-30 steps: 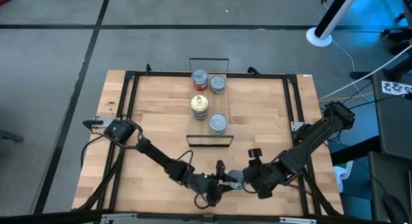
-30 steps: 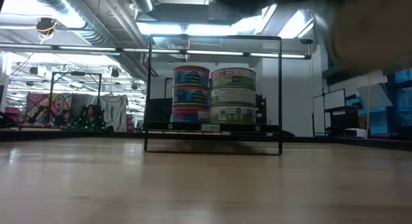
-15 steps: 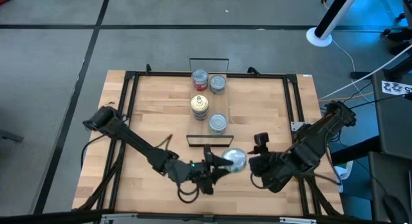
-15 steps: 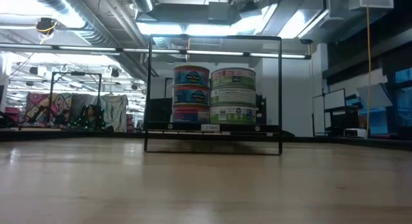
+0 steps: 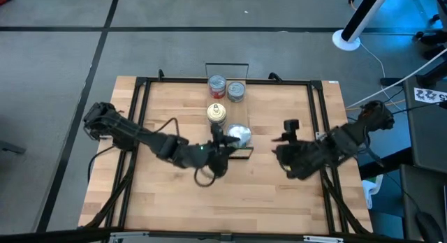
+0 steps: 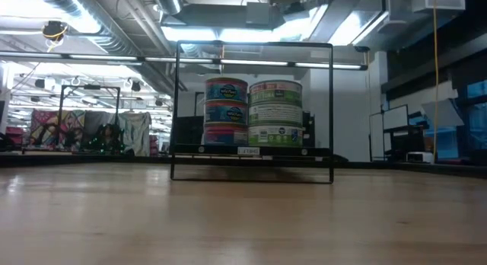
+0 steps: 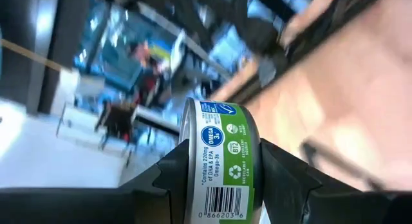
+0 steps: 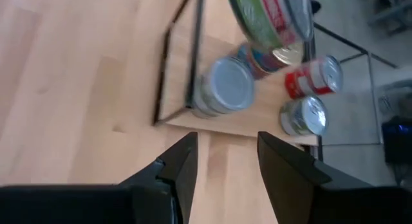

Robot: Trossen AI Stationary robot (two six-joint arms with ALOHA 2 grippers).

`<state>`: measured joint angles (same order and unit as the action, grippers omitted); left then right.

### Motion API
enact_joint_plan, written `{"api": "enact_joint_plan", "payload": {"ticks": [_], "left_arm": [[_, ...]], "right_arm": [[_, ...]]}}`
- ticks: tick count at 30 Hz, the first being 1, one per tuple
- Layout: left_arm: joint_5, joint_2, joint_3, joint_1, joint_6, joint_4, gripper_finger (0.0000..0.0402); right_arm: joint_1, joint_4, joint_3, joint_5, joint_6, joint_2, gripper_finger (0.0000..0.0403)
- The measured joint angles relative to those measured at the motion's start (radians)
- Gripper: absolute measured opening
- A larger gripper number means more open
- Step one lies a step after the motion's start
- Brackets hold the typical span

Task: Stack canned seafood by type on shelf
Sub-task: Stack the green tuna can on top of the other green tuna can on the shelf

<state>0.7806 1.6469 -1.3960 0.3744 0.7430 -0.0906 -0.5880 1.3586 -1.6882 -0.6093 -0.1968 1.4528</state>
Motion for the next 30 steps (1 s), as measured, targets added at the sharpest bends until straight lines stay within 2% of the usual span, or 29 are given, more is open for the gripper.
{"api": "enact_joint_plan", "payload": {"ticks": [4,7,14,22,30], "left_arm": [[-0.018,0.004,0.001,-0.074,-0.056,-0.116,0.0148],[-0.062,0.004,0.002,-0.121,-0.135,-0.132,0.0148],[-0.209,0.017,0.002,-0.190,-0.198,-0.167,0.0148],[-0.224,0.073,0.002,-0.208,-0.180,-0.216,0.0148],[-0.225,0.124,0.002,-0.223,-0.141,-0.217,0.0148]], "right_arm": [[0.107,-0.005,0.000,0.066,0.075,-0.003,0.0161],[0.189,-0.028,0.004,0.139,0.140,-0.003,0.0161],[0.381,-0.290,0.147,0.387,0.342,-0.055,0.0161],[0.579,-0.468,0.321,0.443,0.377,-0.099,0.0161],[0.693,-0.644,0.461,0.555,0.411,-0.093,0.0161]]}}
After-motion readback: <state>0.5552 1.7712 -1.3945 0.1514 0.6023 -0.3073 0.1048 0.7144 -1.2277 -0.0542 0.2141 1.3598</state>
